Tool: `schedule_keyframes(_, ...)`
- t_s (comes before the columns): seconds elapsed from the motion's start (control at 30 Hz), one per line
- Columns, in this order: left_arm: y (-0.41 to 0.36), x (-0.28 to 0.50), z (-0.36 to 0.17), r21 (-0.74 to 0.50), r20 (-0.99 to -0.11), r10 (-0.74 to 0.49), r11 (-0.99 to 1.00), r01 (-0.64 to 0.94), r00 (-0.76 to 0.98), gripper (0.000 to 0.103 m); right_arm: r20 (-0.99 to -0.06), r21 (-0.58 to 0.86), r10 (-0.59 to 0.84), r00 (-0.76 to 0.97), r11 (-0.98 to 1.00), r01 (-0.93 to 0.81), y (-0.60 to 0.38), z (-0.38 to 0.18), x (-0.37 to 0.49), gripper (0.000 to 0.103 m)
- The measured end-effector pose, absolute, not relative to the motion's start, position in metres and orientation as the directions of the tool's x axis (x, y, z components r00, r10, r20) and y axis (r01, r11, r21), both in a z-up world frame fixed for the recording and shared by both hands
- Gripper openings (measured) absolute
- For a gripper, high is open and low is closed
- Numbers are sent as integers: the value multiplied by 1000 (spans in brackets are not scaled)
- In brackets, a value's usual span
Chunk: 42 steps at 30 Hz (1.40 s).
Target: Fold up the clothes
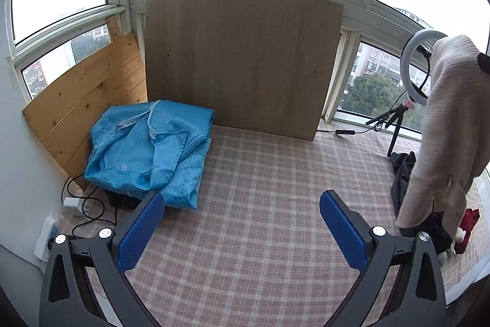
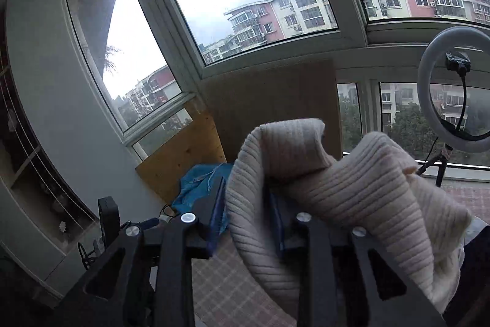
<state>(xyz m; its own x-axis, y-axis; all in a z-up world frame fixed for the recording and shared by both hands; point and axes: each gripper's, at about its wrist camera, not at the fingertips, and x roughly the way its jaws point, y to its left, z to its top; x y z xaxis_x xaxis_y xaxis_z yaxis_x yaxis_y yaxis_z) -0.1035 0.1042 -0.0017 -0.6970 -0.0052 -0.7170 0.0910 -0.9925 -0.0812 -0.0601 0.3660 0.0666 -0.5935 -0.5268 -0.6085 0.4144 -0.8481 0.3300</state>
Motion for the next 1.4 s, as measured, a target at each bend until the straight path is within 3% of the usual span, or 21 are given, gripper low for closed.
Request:
schedule_keyframes(0.1, 101, -108, -22, -77, -744, 15, -995, 64, -667, 102, -666, 291, -447, -597, -893, 344, 391, 26, -67, 37)
schedule_keyframes(0.2, 126, -121, -49, -86, -784, 80, -996, -19, -616, 102, -711, 247, -362, -603, -931, 268, 420, -15, -71, 57)
schedule_keyframes(0.37, 201, -158, -106, -137, -853, 213, -972, -188, -476, 102, -798, 202, -238, -554, -971, 127, 470, -92, -86, 57)
schedule_keyframes(0.6, 265, -220, -163, -63, -913, 128, -982, -176, -387, 100, -865, 254, -287, -411, -958, 135, 475, -186, -117, 57)
schedule_keyframes(0.63, 266, -228, -169, -66, -915, 129, -983, -172, -382, 90, -872, 246, -293, -392, -955, 167, 465, -194, -124, 57)
schedule_keyframes(0.67, 260, -233, -175, -101, -919, 153, -982, -158, -363, 58, -881, 224, -286, -377, -954, 198, 454, -202, -130, 57)
schedule_keyframes(0.7, 254, -238, -181, -142, -922, 182, -980, -140, -342, 37, -890, 200, -274, -364, -953, 230, 443, -210, -135, 58)
schedule_keyframes(0.73, 243, -240, -186, -222, -917, 247, -968, -114, -312, 7, -897, 184, -269, -351, -949, 257, 434, -218, -141, 58)
schedule_keyframes(0.8, 221, -235, -186, -300, -896, 312, -950, -88, -317, 8, -909, 159, -262, -325, -937, 310, 415, -233, -151, 58)
schedule_keyframes(0.97, 159, -202, -165, -270, -876, 255, -963, -20, -409, 8, -922, 60, -208, -326, -911, 409, 381, -254, -162, 58)
schedule_keyframes(1.0, 146, -194, -160, -262, -873, 237, -965, 1, -426, 8, -919, 58, -216, -331, -902, 429, 377, -253, -160, 56)
schedule_keyframes(1.03, 133, -188, -156, -252, -872, 216, -967, 24, -439, 8, -915, 57, -226, -335, -892, 448, 374, -252, -158, 46)
schedule_keyframes(1.07, 121, -181, -153, -242, -871, 195, -969, 49, -451, 8, -913, 70, -240, -331, -889, 453, 374, -249, -156, 11)
schedule_keyframes(1.27, 65, -149, -148, -171, -877, 76, -972, 162, -474, 4, -858, 124, -305, -413, -904, 410, 405, -201, -133, 3)
schedule_keyframes(1.4, 42, -131, -157, -139, -888, 26, -967, 215, -458, 0, -852, -15, -80, -518, -984, 176, 462, -173, -113, 1)
